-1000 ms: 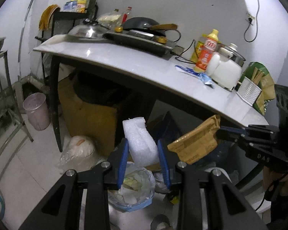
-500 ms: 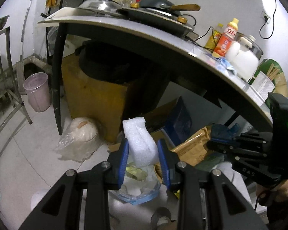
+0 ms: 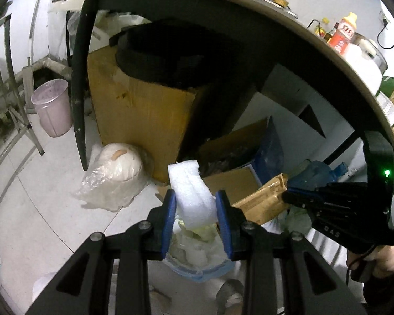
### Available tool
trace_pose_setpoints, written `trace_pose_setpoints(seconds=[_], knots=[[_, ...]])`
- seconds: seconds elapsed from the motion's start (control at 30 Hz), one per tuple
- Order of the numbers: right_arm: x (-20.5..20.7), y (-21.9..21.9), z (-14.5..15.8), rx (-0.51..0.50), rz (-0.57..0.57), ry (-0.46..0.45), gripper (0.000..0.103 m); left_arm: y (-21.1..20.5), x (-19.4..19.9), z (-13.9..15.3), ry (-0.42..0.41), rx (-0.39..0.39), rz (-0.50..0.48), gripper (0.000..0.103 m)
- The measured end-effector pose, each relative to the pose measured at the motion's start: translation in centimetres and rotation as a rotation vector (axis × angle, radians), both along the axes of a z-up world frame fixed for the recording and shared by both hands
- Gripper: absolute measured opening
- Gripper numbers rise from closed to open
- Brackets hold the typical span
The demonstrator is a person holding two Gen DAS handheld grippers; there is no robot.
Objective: Collect trash
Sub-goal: 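Open the right gripper over the bin while the left releases the foam piece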
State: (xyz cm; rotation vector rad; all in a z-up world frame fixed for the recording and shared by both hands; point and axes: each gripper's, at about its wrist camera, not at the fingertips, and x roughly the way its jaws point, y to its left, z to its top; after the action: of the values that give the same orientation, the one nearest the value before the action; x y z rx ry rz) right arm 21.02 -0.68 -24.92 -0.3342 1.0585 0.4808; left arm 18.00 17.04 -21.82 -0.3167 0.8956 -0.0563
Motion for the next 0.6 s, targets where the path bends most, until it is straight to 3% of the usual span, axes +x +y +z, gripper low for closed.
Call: trace_pose_setpoints(seconds=[0.4,0.6], knots=[[3.9,1.4,-5.0,-0.023,-0.024,0.056,0.004,0.9,1.9,-4.0,0.065,-0.029,0.007,0.030],[5.2,1.4,-7.5,-0.031,-0.037,0.085,0.022,0.7,2.4,-5.4,0.101,-0.029,0.003,0.030]])
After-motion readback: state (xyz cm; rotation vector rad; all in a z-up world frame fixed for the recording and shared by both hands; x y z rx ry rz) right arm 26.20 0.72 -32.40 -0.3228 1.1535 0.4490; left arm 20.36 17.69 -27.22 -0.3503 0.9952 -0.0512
